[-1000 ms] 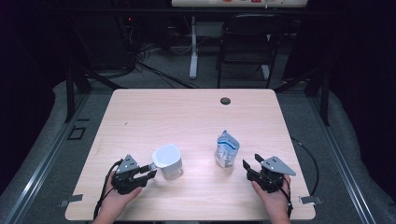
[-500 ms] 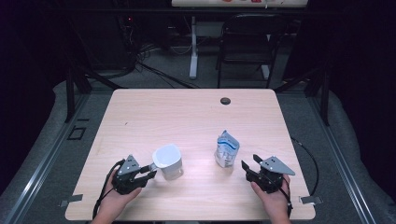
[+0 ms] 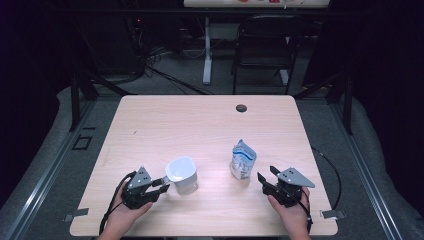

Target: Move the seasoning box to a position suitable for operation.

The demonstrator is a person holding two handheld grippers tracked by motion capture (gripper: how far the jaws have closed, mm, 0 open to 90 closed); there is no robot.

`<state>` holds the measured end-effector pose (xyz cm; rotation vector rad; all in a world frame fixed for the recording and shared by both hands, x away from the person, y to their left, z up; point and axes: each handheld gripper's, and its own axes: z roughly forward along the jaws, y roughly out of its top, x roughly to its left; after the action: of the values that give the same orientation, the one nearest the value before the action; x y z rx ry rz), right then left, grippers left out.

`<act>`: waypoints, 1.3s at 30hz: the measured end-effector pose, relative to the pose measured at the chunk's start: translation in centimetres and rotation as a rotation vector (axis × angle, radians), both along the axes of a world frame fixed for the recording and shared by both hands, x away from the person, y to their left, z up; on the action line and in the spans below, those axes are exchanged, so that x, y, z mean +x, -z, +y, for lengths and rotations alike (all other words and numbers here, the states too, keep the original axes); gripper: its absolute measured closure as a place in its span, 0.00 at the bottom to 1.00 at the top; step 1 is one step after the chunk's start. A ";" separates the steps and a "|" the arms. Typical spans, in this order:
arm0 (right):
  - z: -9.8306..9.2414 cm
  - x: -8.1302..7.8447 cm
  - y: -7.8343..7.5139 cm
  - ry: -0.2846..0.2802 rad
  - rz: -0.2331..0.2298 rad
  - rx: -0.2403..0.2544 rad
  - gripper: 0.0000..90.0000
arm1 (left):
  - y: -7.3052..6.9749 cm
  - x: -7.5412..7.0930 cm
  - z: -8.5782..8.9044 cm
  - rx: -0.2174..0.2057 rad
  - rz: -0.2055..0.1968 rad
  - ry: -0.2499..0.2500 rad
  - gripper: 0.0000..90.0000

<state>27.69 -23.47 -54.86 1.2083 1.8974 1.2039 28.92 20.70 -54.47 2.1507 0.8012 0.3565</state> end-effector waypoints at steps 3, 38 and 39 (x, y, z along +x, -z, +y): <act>0.0 0.0 0.0 -0.002 0.003 0.002 0.51 | -0.1 -0.1 -0.2 0.006 0.002 0.016 0.77; 0.0 0.1 0.2 -0.002 0.011 0.007 0.51 | -0.6 -0.5 0.0 0.034 0.015 0.144 0.71; 0.0 0.1 0.2 -0.002 0.011 0.007 0.51 | -0.7 -0.5 0.1 0.028 0.011 0.141 0.71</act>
<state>27.76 -23.44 -55.05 1.2191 1.9042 1.2084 28.46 20.79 -53.79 2.2225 0.6495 0.2845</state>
